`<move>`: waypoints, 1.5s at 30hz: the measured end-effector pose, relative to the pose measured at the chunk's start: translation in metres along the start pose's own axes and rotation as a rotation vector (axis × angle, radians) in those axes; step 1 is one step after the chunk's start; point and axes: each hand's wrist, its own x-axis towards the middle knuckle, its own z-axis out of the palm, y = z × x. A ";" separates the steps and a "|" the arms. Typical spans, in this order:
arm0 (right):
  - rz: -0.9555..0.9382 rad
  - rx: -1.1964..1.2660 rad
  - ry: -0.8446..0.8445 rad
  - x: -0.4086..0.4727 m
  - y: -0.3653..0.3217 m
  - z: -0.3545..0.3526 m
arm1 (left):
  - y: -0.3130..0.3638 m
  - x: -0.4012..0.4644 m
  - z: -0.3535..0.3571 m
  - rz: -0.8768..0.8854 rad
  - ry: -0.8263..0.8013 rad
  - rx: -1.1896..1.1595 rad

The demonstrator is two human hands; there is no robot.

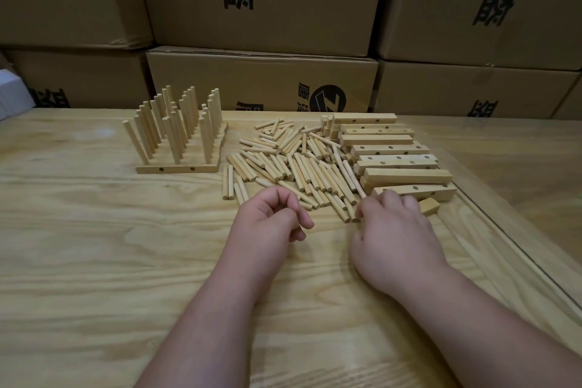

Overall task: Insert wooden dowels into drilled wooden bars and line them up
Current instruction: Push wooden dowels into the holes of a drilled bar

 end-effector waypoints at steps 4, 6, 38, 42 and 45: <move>-0.072 -0.087 -0.017 -0.001 0.000 0.000 | 0.000 0.000 -0.001 0.005 -0.009 0.010; -0.130 -0.099 -0.007 -0.002 -0.001 -0.001 | -0.001 0.001 -0.002 0.014 -0.014 0.019; 0.132 1.739 0.045 0.016 -0.011 0.000 | -0.003 -0.004 -0.007 0.199 0.227 0.458; 0.113 1.916 -0.050 0.020 -0.015 0.002 | -0.009 -0.004 -0.002 0.181 0.023 0.471; 0.030 1.668 0.005 0.016 -0.017 0.007 | -0.012 0.002 -0.005 0.212 0.152 0.421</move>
